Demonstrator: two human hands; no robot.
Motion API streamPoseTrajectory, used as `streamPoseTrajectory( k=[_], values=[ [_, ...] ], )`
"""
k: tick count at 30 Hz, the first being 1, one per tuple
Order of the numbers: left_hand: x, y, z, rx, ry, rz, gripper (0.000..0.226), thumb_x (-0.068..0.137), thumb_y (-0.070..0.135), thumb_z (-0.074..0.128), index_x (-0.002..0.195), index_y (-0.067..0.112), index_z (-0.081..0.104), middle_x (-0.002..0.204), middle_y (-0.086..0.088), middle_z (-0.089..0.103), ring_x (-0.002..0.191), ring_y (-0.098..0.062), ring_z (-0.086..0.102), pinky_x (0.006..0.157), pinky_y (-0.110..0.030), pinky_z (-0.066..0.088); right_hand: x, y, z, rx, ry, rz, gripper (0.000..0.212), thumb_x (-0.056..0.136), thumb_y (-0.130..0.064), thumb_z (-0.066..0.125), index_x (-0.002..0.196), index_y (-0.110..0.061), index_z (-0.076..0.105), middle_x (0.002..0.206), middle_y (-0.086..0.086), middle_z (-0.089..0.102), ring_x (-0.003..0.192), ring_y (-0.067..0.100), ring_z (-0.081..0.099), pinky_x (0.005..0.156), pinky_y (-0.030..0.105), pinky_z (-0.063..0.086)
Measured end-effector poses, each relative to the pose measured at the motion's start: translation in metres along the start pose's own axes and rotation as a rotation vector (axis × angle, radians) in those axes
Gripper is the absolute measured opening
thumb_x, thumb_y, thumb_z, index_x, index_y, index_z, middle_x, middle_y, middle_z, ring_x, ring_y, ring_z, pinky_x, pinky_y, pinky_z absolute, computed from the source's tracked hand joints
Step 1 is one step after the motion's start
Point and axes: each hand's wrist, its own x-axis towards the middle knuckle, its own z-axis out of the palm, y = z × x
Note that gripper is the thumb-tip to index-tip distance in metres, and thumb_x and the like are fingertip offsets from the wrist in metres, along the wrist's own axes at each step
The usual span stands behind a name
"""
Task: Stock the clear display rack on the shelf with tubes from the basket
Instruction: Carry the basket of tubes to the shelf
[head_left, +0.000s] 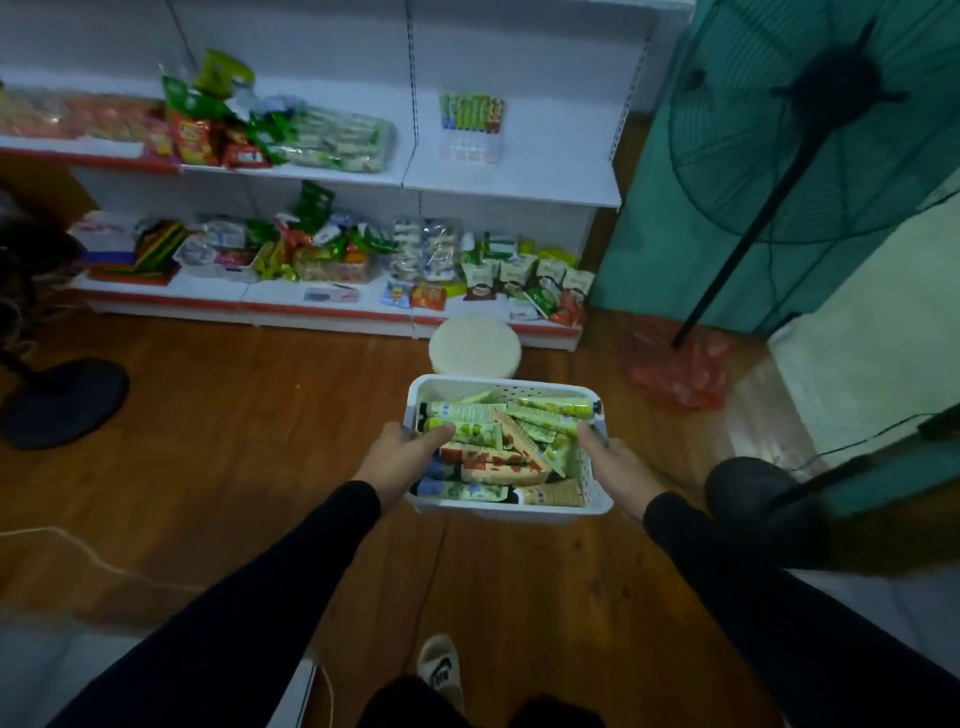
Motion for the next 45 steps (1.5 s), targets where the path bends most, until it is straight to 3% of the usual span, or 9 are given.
streamPoseTrajectory(
  k=[10,14,27,30,32,35,37,40,45],
  values=[
    [0.177,0.081,-0.024,0.047,0.026,-0.011,0.058,0.09,0.049,0.064,0.125,0.008,0.042,0.113,-0.004,0.055,0.093,-0.012,0.061,0.074,-0.031,0.052,0.118,-0.152,-0.022,0.0,-0.025,-0.056,0.075,0.096,-0.064,0.031,0.143,-0.007,0.041,0.148,0.018,0.041,0.135,0.032,0.042,0.111,0.045,0.034],
    [0.243,0.113,-0.025,0.069,0.101,-0.018,0.071,0.09,0.052,0.062,0.136,0.005,0.036,0.122,-0.007,0.051,0.095,-0.012,0.057,0.078,-0.033,0.046,0.189,-0.189,-0.035,0.028,-0.068,-0.071,0.087,0.094,-0.066,0.034,0.14,0.007,0.033,0.145,0.031,0.027,0.134,0.048,0.028,0.111,0.061,0.026],
    [0.44,0.221,-0.042,0.023,-0.015,-0.019,0.052,0.083,0.055,0.069,0.108,0.011,0.056,0.099,-0.006,0.063,0.088,-0.02,0.065,0.079,-0.048,0.056,0.356,-0.313,-0.072,0.041,-0.015,0.0,0.091,0.085,-0.076,0.039,0.151,-0.014,0.03,0.156,0.006,0.032,0.141,0.023,0.035,0.115,0.04,0.028],
    [0.498,0.243,-0.049,0.062,-0.083,0.015,0.048,0.086,0.053,0.067,0.097,0.007,0.057,0.075,-0.011,0.054,0.065,-0.018,0.062,0.066,-0.038,0.052,0.394,-0.334,-0.075,0.032,0.052,0.032,0.083,0.093,-0.067,0.035,0.145,-0.002,0.039,0.149,0.017,0.041,0.128,0.029,0.048,0.111,0.042,0.033],
    [0.534,0.263,-0.053,0.06,-0.114,0.015,0.047,0.089,0.047,0.066,0.116,0.009,0.059,0.097,-0.007,0.065,0.084,-0.018,0.067,0.077,-0.04,0.055,0.416,-0.351,-0.075,0.026,0.106,0.05,0.086,0.091,-0.071,0.034,0.137,0.0,0.048,0.141,0.022,0.048,0.122,0.034,0.053,0.108,0.046,0.038],
    [0.587,0.302,-0.066,0.094,-0.176,0.036,0.061,0.087,0.052,0.066,0.132,0.014,0.05,0.121,-0.005,0.063,0.095,-0.016,0.066,0.075,-0.037,0.056,0.449,-0.385,-0.077,0.043,0.177,0.085,0.083,0.07,-0.09,0.031,0.091,-0.015,0.062,0.087,0.01,0.06,0.081,0.024,0.059,0.072,0.036,0.048],
    [0.621,0.326,-0.073,0.126,-0.214,0.076,0.079,0.075,0.067,0.068,0.133,0.015,0.051,0.121,-0.008,0.064,0.096,-0.019,0.067,0.078,-0.043,0.057,0.473,-0.402,-0.084,0.074,0.224,0.098,0.089,0.065,-0.094,0.03,0.098,-0.017,0.057,0.087,0.0,0.05,0.087,0.019,0.053,0.075,0.031,0.039],
    [0.663,0.363,-0.067,0.1,-0.264,0.103,0.056,0.085,0.052,0.067,0.121,0.011,0.055,0.108,-0.009,0.067,0.086,-0.02,0.068,0.072,-0.041,0.058,0.509,-0.424,-0.102,0.111,0.3,0.111,0.089,0.08,-0.083,0.032,0.124,-0.008,0.053,0.122,0.012,0.055,0.116,0.024,0.052,0.092,0.034,0.037],
    [0.73,0.411,-0.036,0.048,-0.32,0.075,0.037,0.086,0.037,0.072,0.074,0.01,0.05,0.049,0.002,0.051,0.043,-0.015,0.048,0.056,-0.032,0.045,0.572,-0.455,-0.145,0.164,0.36,0.071,0.07,0.095,-0.063,0.035,0.138,-0.01,0.049,0.141,0.011,0.05,0.112,0.022,0.051,0.09,0.027,0.034]
  ],
)
